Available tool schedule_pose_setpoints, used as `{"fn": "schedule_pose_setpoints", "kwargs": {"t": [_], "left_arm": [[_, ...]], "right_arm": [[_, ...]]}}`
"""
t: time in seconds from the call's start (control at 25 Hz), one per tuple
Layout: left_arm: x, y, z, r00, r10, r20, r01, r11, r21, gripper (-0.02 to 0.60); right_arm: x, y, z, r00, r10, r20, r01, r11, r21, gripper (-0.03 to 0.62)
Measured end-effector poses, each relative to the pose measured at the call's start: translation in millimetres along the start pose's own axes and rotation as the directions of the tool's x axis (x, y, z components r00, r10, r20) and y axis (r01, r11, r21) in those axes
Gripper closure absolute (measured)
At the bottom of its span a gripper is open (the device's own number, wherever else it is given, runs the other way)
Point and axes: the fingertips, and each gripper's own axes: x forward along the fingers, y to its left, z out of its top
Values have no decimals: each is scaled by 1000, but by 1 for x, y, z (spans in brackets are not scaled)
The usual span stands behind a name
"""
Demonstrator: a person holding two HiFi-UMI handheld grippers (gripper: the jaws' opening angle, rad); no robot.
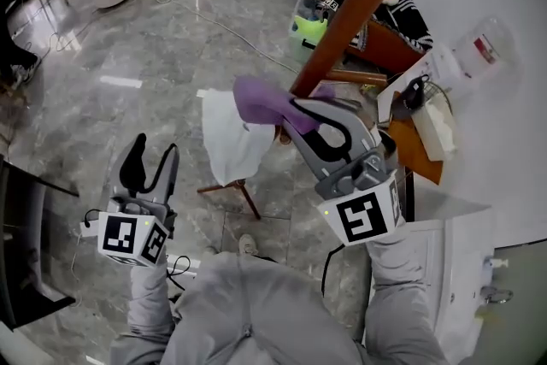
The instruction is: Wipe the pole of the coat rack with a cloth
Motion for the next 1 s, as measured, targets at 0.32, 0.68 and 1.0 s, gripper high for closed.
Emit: {"fn": "schedule_pose_setpoints", "kwargs": {"t": [0.32,0.68,1.0], "left_arm": [[11,-18,-5,999,-50,-10,50,999,4,310],[16,-29,-4,997,-73,-17,73,997,10,310],[8,-28,-5,997,-69,-14,69,998,7,310]], "right_arm": [[-20,2,-38,997,67,-24,-55,933,357,531],[-33,1,-15,986,76,151,-152,786,599,531],[-53,23,31,963,142,229,-249,792,558,531]]}}
